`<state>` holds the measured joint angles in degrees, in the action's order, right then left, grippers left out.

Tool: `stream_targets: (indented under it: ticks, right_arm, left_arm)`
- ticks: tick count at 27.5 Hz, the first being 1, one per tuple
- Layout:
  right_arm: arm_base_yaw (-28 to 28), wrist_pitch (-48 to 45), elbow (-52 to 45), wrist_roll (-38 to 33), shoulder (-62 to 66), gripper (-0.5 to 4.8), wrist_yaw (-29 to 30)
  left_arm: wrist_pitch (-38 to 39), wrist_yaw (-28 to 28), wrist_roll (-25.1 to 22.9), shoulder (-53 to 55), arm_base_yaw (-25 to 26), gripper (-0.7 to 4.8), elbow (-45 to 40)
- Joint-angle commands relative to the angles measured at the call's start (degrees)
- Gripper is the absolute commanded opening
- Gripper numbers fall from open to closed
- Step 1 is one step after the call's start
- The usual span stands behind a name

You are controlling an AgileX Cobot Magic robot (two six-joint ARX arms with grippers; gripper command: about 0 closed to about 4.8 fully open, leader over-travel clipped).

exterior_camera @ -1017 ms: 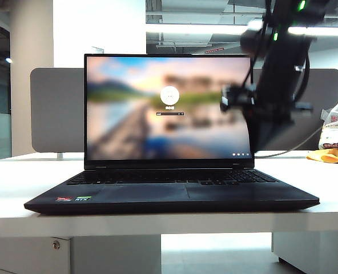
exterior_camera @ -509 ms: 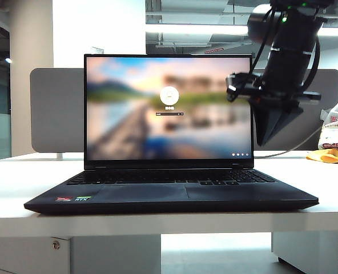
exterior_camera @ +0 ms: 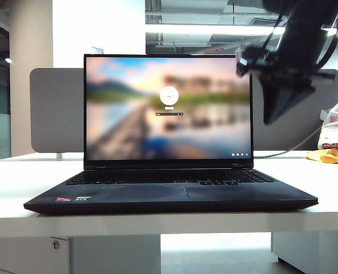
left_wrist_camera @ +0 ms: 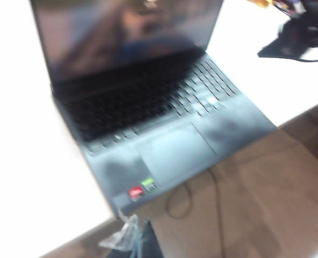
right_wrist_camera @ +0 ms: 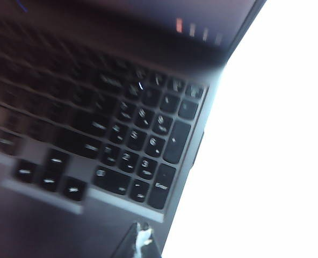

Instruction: Open the lid of the laptop and use the keypad to enter the password "123".

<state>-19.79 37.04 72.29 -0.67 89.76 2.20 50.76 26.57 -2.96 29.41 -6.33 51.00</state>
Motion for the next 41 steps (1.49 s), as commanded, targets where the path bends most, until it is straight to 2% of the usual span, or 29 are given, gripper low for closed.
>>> stream_targets:
  ticks: [1, 9, 16, 24, 31, 37, 41]
  right_arm:
    - [0.0, -3.8, -2.3, -1.6, -6.3, -0.05, 0.9]
    - [0.0, -6.6, -11.4, -3.9, -18.8, -0.05, 1.6]
    - [-0.1, -10.7, -22.5, -8.3, -30.7, -0.05, 2.8]
    - [-0.2, -11.8, -35.5, -11.4, -50.5, -0.05, 2.8]
    - [-0.2, -8.6, -42.8, -14.4, -69.1, -0.05, 0.5]
    - [-0.2, -5.8, -48.5, -17.4, -81.3, -0.05, -0.8]
    - [-0.2, -8.8, -51.5, -19.5, -85.2, -0.05, -0.6]
  left_arm:
    - [-3.0, -4.8, 0.1, -3.5, -0.1, -0.04, 0.3]
    - [-2.4, -12.2, 2.4, -13.0, -0.1, -0.04, 0.2]
    - [-0.3, -16.4, 3.2, -18.8, -0.1, -0.04, -0.3]
    - [-1.1, -16.8, 6.9, -22.9, -0.1, -0.04, -6.7]
    - [-3.5, -15.8, 10.3, -23.4, -0.1, -0.04, -11.0]
    - [-5.2, -16.7, 10.3, -24.5, -0.1, -0.04, -13.2]
    - [-7.7, -16.7, 10.5, -26.0, -0.1, -0.04, -15.4]
